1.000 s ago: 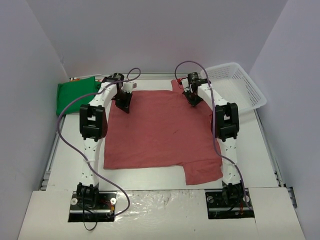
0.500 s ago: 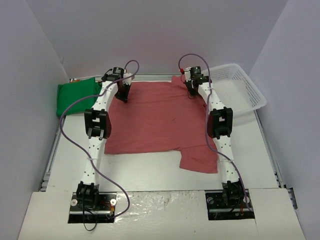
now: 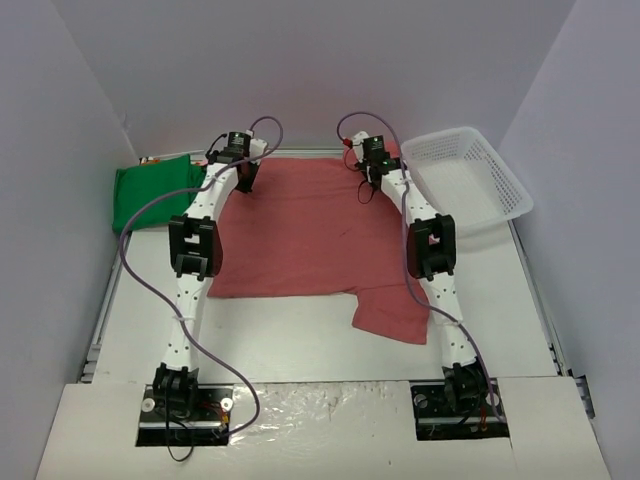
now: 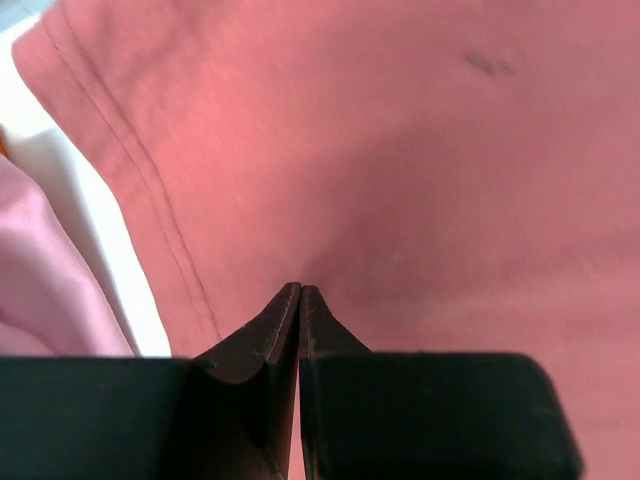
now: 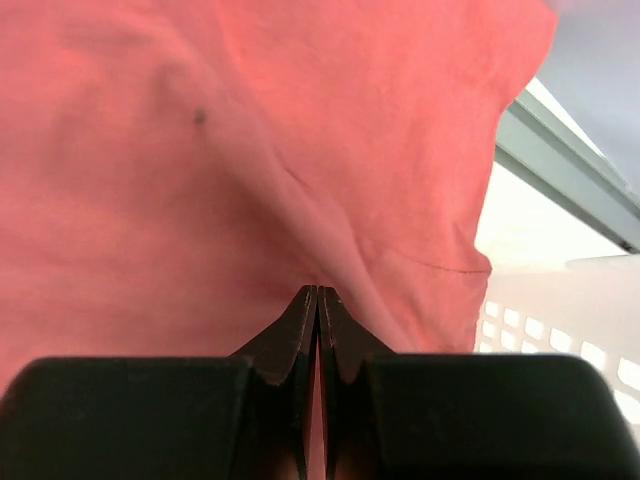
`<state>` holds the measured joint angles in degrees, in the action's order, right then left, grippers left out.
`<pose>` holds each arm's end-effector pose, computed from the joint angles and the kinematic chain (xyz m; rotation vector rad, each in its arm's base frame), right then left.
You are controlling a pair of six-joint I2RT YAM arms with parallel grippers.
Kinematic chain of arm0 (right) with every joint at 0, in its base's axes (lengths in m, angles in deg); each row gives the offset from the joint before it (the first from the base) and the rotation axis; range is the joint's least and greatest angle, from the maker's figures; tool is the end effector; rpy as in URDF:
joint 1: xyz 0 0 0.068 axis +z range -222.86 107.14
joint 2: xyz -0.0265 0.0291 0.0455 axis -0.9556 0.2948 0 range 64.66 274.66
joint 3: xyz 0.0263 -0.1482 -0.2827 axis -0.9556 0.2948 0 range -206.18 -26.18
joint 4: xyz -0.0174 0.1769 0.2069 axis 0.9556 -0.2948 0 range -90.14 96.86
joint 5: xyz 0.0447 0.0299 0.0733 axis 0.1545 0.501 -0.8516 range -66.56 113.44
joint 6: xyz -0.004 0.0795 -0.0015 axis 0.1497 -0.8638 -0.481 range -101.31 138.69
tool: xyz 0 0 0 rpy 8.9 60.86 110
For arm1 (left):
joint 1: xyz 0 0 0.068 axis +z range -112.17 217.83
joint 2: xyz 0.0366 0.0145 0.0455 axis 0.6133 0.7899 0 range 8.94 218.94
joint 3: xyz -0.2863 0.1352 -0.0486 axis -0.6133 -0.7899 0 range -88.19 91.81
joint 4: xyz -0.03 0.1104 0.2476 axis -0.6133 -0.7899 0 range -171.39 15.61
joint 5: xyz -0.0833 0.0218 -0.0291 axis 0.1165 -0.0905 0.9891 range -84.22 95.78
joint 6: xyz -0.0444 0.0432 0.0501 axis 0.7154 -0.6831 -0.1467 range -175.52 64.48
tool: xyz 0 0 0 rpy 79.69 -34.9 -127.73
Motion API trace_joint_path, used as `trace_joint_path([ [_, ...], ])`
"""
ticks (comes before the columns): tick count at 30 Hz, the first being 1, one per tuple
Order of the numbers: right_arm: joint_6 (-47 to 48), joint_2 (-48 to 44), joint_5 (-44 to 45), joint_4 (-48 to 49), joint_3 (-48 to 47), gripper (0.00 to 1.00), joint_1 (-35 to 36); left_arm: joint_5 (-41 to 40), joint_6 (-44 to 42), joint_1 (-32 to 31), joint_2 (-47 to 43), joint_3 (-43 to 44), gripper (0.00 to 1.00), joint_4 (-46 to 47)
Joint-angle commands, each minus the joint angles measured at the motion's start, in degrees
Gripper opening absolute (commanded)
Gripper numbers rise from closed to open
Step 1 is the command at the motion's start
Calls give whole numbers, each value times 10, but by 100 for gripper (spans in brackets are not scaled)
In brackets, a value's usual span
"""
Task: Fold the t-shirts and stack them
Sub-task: Flatten out the tshirt
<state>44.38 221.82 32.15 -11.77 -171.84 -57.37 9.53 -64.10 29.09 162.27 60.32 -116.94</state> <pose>0.6723 0.1754 0.1713 -0.6520 1.9974 -0.2667 0.6489 -0.1042 0.1872 0.3910 2.3647 -0.0796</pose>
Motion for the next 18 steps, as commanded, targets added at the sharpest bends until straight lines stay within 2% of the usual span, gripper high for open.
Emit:
trace_joint_path([
  [1,17,-120,53,40,33,0,21,-15,-16,-27,-148,-43,2,39],
  [3,21,-185,68,46,55,0,30,-20,-34,-38,-201,-105,2,57],
  [4,21,-209,72,46,82,0,39,-22,-40,-41,-258,-130,7,80],
  [6,23,-287,74,46,121,7,50,-21,-64,-52,-320,-209,18,103],
  [7,12,-316,72,47,142,8,59,-19,-72,-56,-383,-238,18,121],
  [8,9,-345,66,45,197,15,63,-8,-92,-59,-417,-269,16,128],
  [10,7,-440,41,45,266,28,73,4,-115,-66,-510,-369,17,142],
  [11,-3,-469,29,47,341,38,75,5,-136,-66,-542,-405,26,143],
  [12,-6,-521,5,48,379,38,74,-3,-145,-68,-600,-480,32,151],
  [13,-6,-539,5,53,413,35,72,-12,-151,-68,-627,-519,36,156],
  [14,-9,-549,6,54,466,22,66,-18,-158,-67,-655,-557,37,159],
  [15,-8,-556,9,54,485,14,61,-31,-161,-67,-706,-634,38,171],
  [16,-6,-554,10,54,499,6,56,-40,-163,-68,-728,-670,38,175],
  [17,-17,-546,10,51,508,0,40,-44,-166,-67,-749,-699,38,173],
  [18,-24,-522,6,49,506,0,31,-45,-166,-67,-789,-728,37,171],
])
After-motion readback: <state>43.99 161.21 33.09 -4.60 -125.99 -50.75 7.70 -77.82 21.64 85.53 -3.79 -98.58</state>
